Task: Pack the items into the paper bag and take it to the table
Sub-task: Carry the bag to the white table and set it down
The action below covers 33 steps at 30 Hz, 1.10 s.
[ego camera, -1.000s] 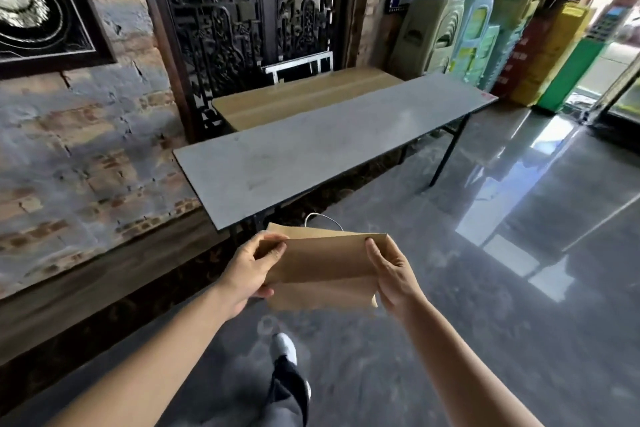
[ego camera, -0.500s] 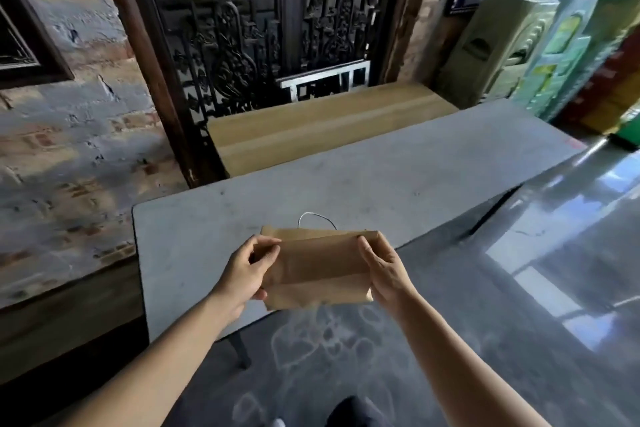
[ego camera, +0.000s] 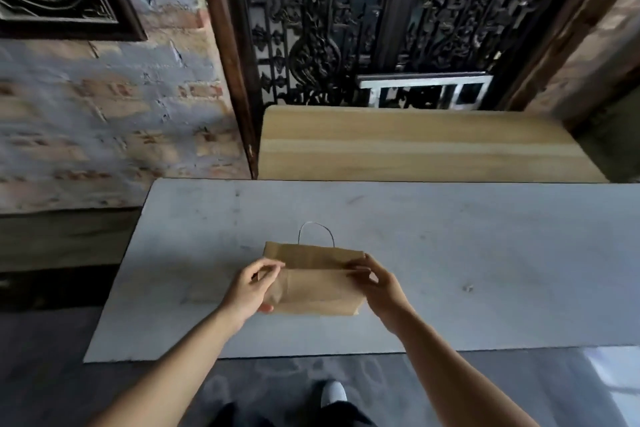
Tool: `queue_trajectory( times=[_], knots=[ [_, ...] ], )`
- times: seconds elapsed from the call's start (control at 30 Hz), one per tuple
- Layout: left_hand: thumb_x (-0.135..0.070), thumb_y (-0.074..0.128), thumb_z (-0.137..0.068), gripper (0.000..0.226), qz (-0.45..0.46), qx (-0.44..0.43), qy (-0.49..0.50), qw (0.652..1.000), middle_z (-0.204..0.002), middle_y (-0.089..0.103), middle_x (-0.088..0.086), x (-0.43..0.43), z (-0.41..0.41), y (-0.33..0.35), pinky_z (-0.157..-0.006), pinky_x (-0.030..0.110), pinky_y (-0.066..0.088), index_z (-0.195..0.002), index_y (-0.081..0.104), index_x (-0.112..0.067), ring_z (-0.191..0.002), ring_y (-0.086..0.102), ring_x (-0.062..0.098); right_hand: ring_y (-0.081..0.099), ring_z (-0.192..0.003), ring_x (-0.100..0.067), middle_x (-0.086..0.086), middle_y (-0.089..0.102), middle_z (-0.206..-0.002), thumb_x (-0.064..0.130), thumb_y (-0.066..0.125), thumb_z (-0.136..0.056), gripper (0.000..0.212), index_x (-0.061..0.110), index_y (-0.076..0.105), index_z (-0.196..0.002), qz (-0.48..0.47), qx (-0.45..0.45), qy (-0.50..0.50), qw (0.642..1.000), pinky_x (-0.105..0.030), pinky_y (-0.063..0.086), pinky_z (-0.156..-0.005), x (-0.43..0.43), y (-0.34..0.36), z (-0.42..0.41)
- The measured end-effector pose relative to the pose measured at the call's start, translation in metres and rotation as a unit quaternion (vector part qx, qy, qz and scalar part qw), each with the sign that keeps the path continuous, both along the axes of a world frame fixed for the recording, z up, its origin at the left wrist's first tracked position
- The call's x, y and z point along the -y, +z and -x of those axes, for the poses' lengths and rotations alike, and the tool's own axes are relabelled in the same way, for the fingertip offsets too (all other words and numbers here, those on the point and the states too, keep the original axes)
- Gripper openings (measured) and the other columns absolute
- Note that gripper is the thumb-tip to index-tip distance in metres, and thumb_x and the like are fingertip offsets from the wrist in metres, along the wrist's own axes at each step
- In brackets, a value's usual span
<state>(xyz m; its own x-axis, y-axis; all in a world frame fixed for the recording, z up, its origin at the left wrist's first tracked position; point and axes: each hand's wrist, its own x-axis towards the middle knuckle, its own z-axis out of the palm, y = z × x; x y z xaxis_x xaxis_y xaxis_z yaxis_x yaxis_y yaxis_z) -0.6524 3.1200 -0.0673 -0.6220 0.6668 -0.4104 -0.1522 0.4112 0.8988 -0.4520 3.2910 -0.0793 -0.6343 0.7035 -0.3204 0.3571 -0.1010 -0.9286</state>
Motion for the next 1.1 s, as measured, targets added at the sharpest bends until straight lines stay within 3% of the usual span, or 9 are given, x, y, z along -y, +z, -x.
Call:
queue_trajectory(
  times=[0.07, 0.17, 0.27, 0.4, 0.53, 0.63, 0.8, 1.0, 1.1],
  knots=[
    [-0.020, 0.062, -0.098, 0.014, 0.019, -0.002, 0.007, 1.000, -0.086, 0.058, 0.004, -0.004, -0.006, -0.008, -0.054, 0.036, 0.059, -0.098, 0.075, -0.022, -0.074, 0.051, 0.018, 0.062, -0.073, 0.003, 0.017, 0.068, -0.093, 0.001, 0.058, -0.089, 0.043, 0.040, 0.076, -0.087, -0.015, 0.031, 0.015, 0.999, -0.007, 0.041, -0.059, -0.007, -0.015, -0.003],
    [-0.018, 0.068, -0.094, 0.017, 0.022, 0.015, 0.013, 1.000, -0.079, 0.061, -0.001, -0.002, -0.001, -0.015, -0.055, 0.038, 0.061, -0.097, 0.077, -0.031, -0.067, 0.053, 0.014, 0.067, -0.093, -0.001, 0.032, 0.063, -0.110, 0.009, 0.064, -0.087, 0.039, 0.045, 0.077, -0.091, -0.041, 0.044, 0.028, 0.998, -0.014, 0.049, -0.075, -0.014, -0.027, -0.007],
    [-0.014, 0.075, -0.088, 0.030, 0.048, -0.007, -0.024, 0.999, -0.090, 0.072, -0.002, 0.003, 0.013, -0.015, -0.052, 0.030, 0.057, -0.094, 0.076, -0.044, -0.070, 0.060, 0.011, 0.063, -0.111, -0.010, 0.022, 0.061, -0.125, 0.012, 0.071, -0.086, 0.034, 0.044, 0.078, -0.094, -0.036, 0.058, 0.047, 0.997, -0.033, 0.051, -0.094, -0.021, -0.031, -0.007],
    [-0.007, 0.085, -0.075, 0.023, 0.081, -0.249, -0.093, 0.961, -0.105, 0.063, 0.006, -0.003, 0.025, -0.018, -0.085, 0.028, 0.046, -0.093, 0.082, -0.023, -0.092, 0.062, 0.017, 0.057, -0.109, -0.011, 0.011, 0.060, -0.124, 0.021, 0.080, -0.078, 0.031, 0.049, 0.076, -0.089, -0.163, 0.111, 0.035, 0.980, -0.012, 0.041, -0.087, -0.021, -0.021, -0.002],
    [-0.011, 0.089, -0.069, 0.014, 0.079, -0.412, -0.145, 0.896, -0.108, 0.063, 0.007, -0.007, 0.030, -0.017, -0.089, 0.033, 0.042, -0.081, 0.083, -0.015, -0.099, 0.054, 0.029, 0.035, -0.117, -0.026, 0.004, 0.047, -0.131, 0.031, 0.077, -0.079, 0.014, 0.040, 0.079, -0.089, -0.350, 0.211, 0.082, 0.909, -0.037, 0.035, -0.099, -0.016, -0.001, 0.015],
    [-0.014, 0.090, -0.069, 0.010, 0.066, -0.455, -0.163, 0.873, -0.108, 0.065, 0.003, -0.008, 0.033, -0.015, -0.089, 0.031, 0.042, -0.075, 0.082, -0.016, -0.102, 0.050, 0.029, 0.035, -0.116, -0.026, 0.006, 0.047, -0.131, 0.039, 0.072, -0.082, 0.014, 0.037, 0.079, -0.094, -0.397, 0.270, 0.087, 0.873, -0.038, 0.031, -0.096, -0.012, 0.002, 0.021],
    [-0.016, 0.086, -0.074, 0.006, 0.056, -0.433, -0.222, 0.872, -0.076, 0.066, -0.007, -0.011, 0.040, -0.005, -0.072, 0.038, 0.051, -0.076, 0.081, -0.017, -0.078, 0.054, 0.022, 0.056, -0.092, -0.025, 0.000, 0.064, -0.086, 0.029, 0.072, -0.084, 0.012, 0.021, 0.080, -0.089, -0.341, 0.231, 0.129, 0.902, -0.032, 0.045, -0.071, -0.016, 0.008, 0.021],
    [-0.026, 0.074, -0.084, 0.008, 0.118, -0.439, -0.279, 0.846, -0.083, 0.065, -0.003, -0.013, 0.038, -0.004, -0.075, 0.029, 0.044, -0.082, 0.076, -0.019, -0.091, 0.059, 0.020, 0.064, -0.085, -0.028, -0.005, 0.067, -0.087, 0.031, 0.072, -0.081, 0.023, 0.008, 0.071, -0.085, -0.322, 0.292, 0.190, 0.880, -0.032, 0.050, -0.066, -0.020, 0.010, 0.026],
    [-0.029, 0.068, -0.087, 0.009, 0.121, -0.470, -0.304, 0.819, -0.094, 0.063, -0.006, -0.018, 0.042, 0.006, -0.076, 0.027, 0.043, -0.089, 0.070, -0.021, -0.098, 0.058, 0.017, 0.064, -0.084, -0.031, -0.005, 0.065, -0.087, 0.028, 0.070, -0.081, 0.018, 0.013, 0.060, -0.079, -0.327, 0.296, 0.195, 0.876, -0.032, 0.046, -0.062, -0.024, 0.023, 0.033]
  ],
)
